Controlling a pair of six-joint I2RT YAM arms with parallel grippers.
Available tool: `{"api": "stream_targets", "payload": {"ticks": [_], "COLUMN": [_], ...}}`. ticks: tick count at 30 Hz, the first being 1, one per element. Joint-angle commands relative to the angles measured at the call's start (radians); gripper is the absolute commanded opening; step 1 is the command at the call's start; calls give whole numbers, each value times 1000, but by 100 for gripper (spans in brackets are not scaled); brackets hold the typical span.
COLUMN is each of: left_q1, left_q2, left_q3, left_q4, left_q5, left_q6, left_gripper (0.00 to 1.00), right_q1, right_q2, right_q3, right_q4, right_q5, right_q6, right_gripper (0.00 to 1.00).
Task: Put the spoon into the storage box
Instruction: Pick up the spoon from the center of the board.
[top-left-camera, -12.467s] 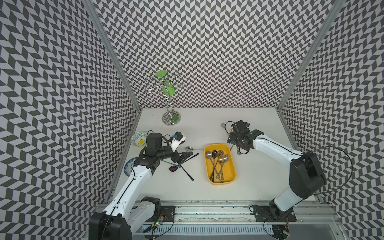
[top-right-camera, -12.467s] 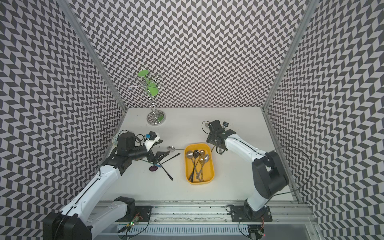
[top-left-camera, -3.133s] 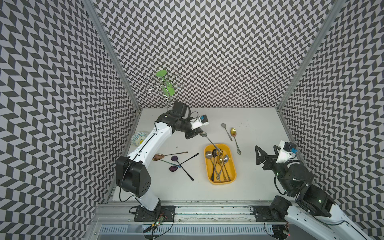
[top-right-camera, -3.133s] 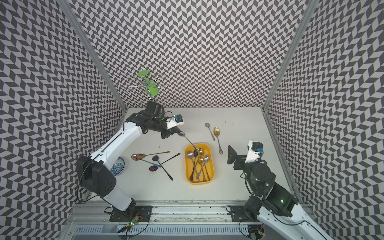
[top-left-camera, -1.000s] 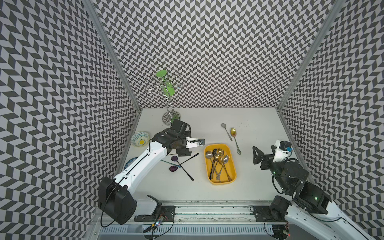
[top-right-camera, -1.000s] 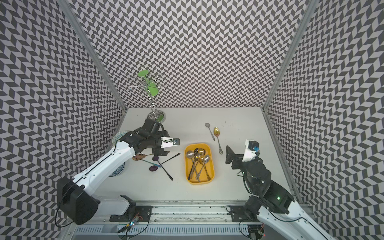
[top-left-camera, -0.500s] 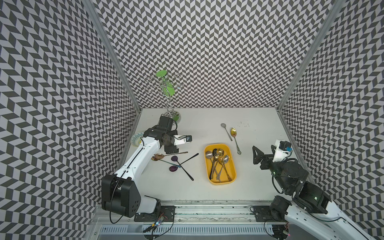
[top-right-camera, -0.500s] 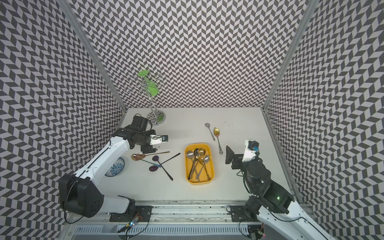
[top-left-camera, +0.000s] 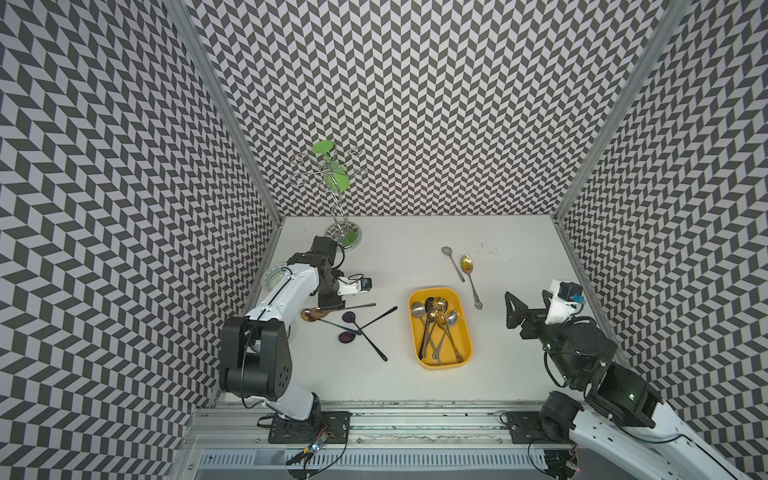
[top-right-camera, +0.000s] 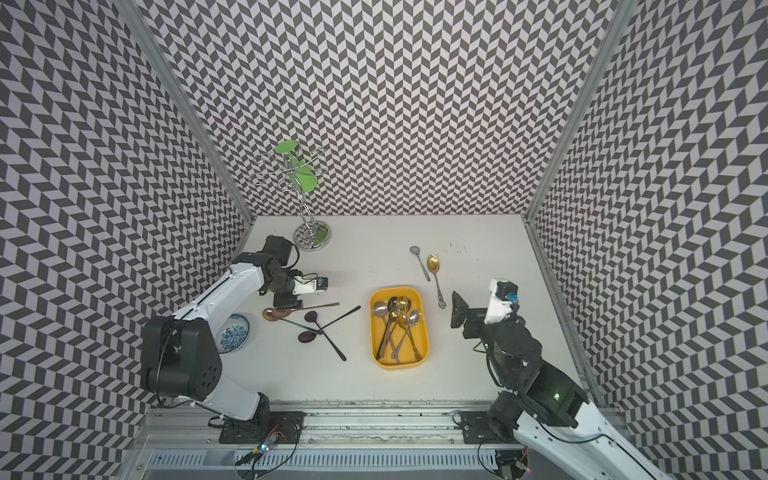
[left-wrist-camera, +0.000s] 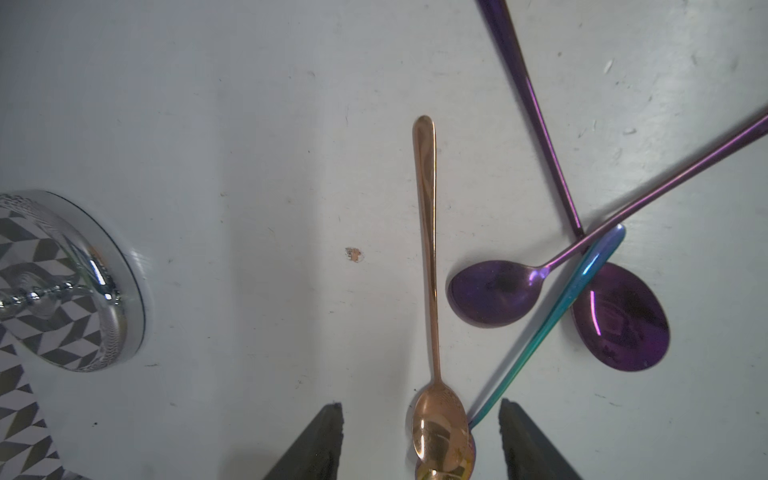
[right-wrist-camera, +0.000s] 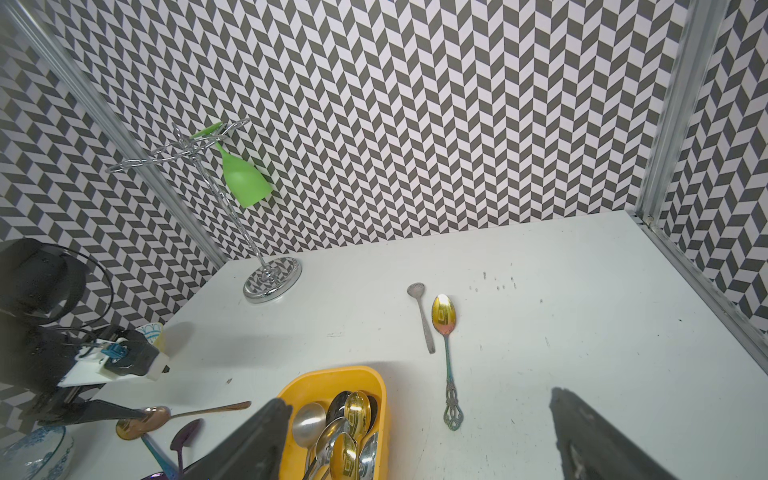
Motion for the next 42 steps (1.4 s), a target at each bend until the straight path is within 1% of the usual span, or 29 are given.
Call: {"api": "stream_targets", "payload": {"ticks": [1,10,12,21,23,25,26,30,31,33,37,42], "left_q1": [24,66,73,80,80,81,80,80,81,80,80,81], "left_q2": [22,122,145,212,227,241,243,255,260,270,297,317], "left_q3": [0,11,18,21,23,25,22,10,16,23,40,45], "left_q4": [-17,-11,-18,-4,5,-2,-4,13,14,7,16,25], "left_q5": [-1,-7,-7,-4,-16,-13,-13,-23,-20,-5,-7,-18], "left_q6": [25,31,34,32,22,13,15,18,13,13,2,1], "left_gripper": [64,62,59,58,54,53,50,48,45,43,31,29], "right_q1": [4,4,4,4,4,4,4,4,4,4,5,4], "right_q2": [-3,-2,-3,12,11,5,4,8,5,4,8,3], "right_q3": [-4,-6,-7,-5,-5,-6,-9,-6,-7,-9,-5,-6], "right_q4": [33,33,38,39,36,36,39,34,33,39,32,36], "right_q5": [-4,5,5,-10,-2,9,6,0,5,3,1,-3], "right_q6": [-2,4,0,-6,1,2,-1,2,3,-2,3,-2], "right_gripper": [99,99,99,99,99,99,99,99,99,99,99,99]}}
